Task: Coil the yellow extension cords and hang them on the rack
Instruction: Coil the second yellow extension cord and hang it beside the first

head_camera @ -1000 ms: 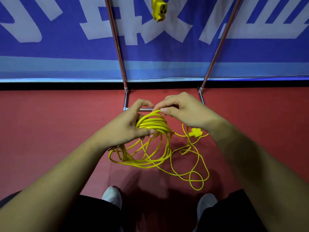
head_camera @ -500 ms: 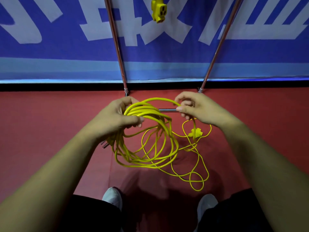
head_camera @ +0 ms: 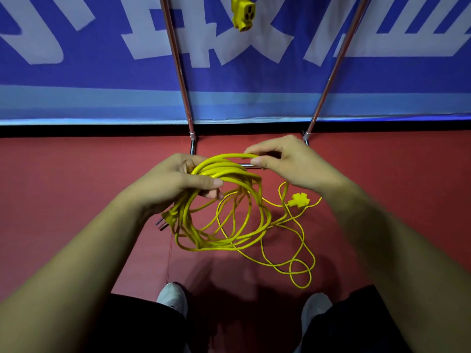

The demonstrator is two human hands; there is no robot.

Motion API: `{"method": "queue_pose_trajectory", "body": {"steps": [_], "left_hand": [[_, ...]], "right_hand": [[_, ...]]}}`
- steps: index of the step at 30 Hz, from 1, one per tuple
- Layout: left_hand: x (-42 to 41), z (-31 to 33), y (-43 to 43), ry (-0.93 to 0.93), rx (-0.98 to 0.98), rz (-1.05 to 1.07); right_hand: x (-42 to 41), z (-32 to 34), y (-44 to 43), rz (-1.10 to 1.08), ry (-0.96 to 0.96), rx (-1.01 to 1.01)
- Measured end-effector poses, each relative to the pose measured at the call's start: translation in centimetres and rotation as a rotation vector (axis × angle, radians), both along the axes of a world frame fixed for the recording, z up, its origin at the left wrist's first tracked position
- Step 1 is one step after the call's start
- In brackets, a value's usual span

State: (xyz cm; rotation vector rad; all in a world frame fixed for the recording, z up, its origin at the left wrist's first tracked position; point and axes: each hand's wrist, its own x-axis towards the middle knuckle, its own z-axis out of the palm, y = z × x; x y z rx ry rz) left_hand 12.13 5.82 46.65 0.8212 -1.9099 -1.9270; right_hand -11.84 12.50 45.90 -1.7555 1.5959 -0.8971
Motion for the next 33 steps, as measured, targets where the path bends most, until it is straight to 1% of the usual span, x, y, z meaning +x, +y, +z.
{"method": "queue_pose_trajectory", "body": {"steps": [2,4,8,10,13,17,19,22,23,24,28,29,30,31,33], "left_hand": [[0.0,0.1,-0.3,0.063,0.114,0.055],[0.1,0.1,-0.6,0.115,0.204,0.09],[0.5,0.2,-1.0,0.176,0.349,0.119],[0.6,0.4,-1.1,0.222,0.372,0.138],[0.5,0.6,-1.1,0.294,0.345,0.175],[0.5,0.7,-1.2,0.269,0.35,0.249],[0.9,0.8,-1.7,0.282,0.395,0.262],[1.6,0.8,-2.6,0.392,0.488,0.305],[1.8,0.7,-2.8,0.437,0.502,0.324],[1.8,0.8,-2.8,0.461,0.505,0.334],[1.2,1.2,-2.7,0.379,0.462,0.384],[1.1,1.2,-2.7,0.387,0.451,0.381],[1.1,1.1,-2.8,0.399,0.447,0.389],[1.1,0.9,-3.1,0.4,0.432,0.401],[1.2,0.3,-3.5,0.357,0.385,0.444]], "right_hand": [[-1.5,-0.9,-0.2,-0.038,0.092,0.007],[-3.0,-2.1,-0.1,-0.069,0.136,0.081],[-4.7,-5.0,0.0,-0.154,0.045,0.236],[-5.2,-6.0,0.0,-0.199,0.073,0.278],[-5.6,-7.2,0.0,-0.241,0.123,0.32],[-5.9,-9.1,0.0,-0.27,0.286,0.374],[-6.4,-10.2,0.1,-0.275,0.284,0.437],[-6.6,-11.3,0.3,-0.267,0.219,0.502],[-6.5,-11.5,0.2,-0.268,0.167,0.504],[-6.0,-11.4,0.2,-0.276,0.096,0.488],[-3.5,-10.0,-0.2,-0.394,-0.299,0.295],[-3.0,-9.8,-0.2,-0.399,-0.336,0.271],[-2.8,-9.6,-0.1,-0.38,-0.306,0.261],[-2.6,-9.6,0.0,-0.35,-0.221,0.263],[-2.6,-9.6,0.1,-0.307,0.019,0.313]]}}
